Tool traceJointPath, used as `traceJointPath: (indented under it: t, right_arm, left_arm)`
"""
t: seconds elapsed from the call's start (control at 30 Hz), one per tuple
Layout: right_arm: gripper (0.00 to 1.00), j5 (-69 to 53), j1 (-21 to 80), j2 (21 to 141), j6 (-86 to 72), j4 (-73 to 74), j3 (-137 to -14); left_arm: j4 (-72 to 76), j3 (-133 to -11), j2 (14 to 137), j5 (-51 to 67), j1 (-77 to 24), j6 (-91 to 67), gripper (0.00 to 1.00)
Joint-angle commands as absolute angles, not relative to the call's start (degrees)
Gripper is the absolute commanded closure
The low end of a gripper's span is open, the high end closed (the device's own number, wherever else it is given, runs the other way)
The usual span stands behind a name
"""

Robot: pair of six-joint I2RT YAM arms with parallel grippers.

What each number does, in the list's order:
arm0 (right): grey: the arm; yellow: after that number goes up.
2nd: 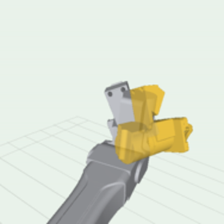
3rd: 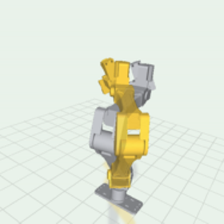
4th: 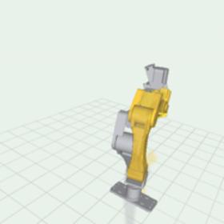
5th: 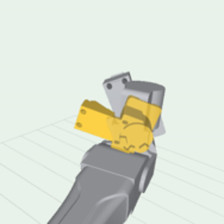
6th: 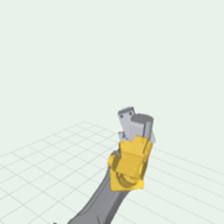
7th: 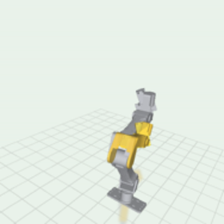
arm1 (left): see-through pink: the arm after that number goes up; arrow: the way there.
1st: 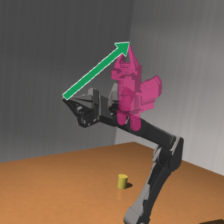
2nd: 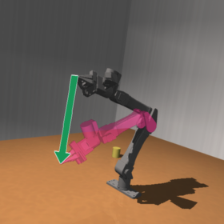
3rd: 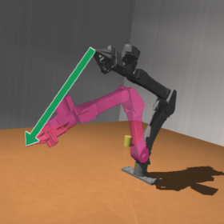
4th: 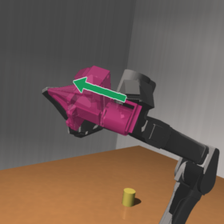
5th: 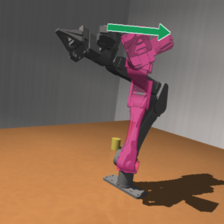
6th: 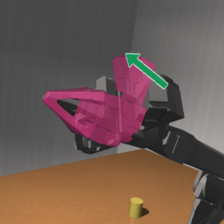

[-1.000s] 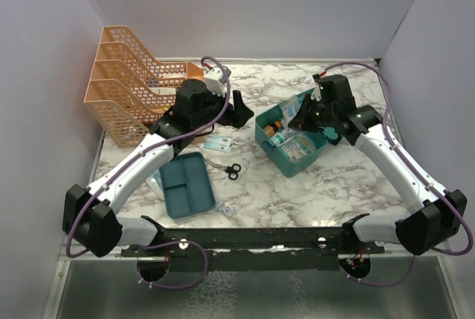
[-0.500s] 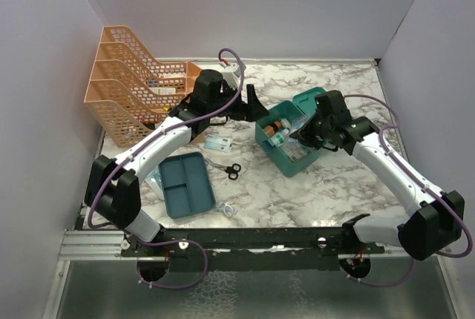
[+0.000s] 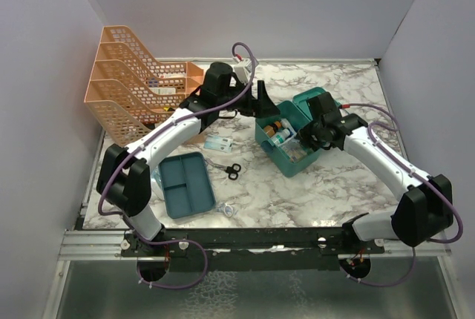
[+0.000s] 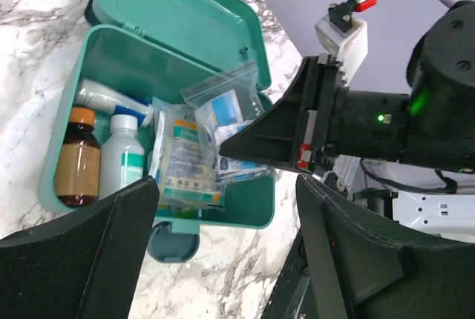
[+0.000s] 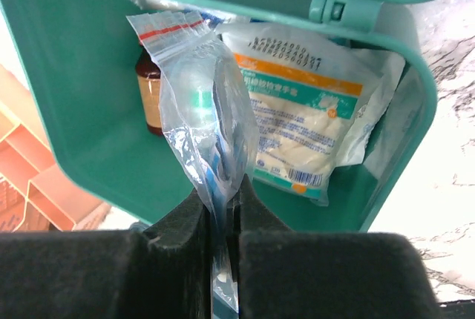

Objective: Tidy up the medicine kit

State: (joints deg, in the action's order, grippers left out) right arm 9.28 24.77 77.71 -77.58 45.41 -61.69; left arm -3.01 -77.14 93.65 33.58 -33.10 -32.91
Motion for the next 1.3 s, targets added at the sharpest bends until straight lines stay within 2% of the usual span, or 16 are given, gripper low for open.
traceJointPath:
  t: [0.0,0.23,0.47,0.73,1.0,1.27]
  right_arm:
    - [0.99,14.8,24.9,79.0,-78.3,44.2,-60.4]
    - [0.97,13.5,24.9,79.3,-79.3,40.5,-57.1]
    - [0.73,15.0,24.9,77.8,-81.1,44.4,-58.1]
    - [0.61,19.7,24.9,72.3,-81.7,52.2,-60.5]
    - [0.57,25.9,24.9,70.3,-71.5,52.7,-64.6]
    - [0.61,22.5,24.9,75.4,-60.7,52.3,-68.4]
  left_arm:
    - [-2.8,-80.5,95.8,36.8,-34.2,-32.5,0.23]
    - [-5.3,-81.2,96.3,37.7,-34.5,-30.7,0.23]
    - [-6.1,-84.4,99.5,38.9,-35.7,-30.4,0.23]
    - [-8.4,-90.1,104.6,37.9,-37.2,-28.9,0.23]
    - [-14.5,-92.8,105.5,37.7,-37.4,-23.6,0.24]
    - [-15.8,-88.6,101.2,34.5,-37.3,-22.4,0.24]
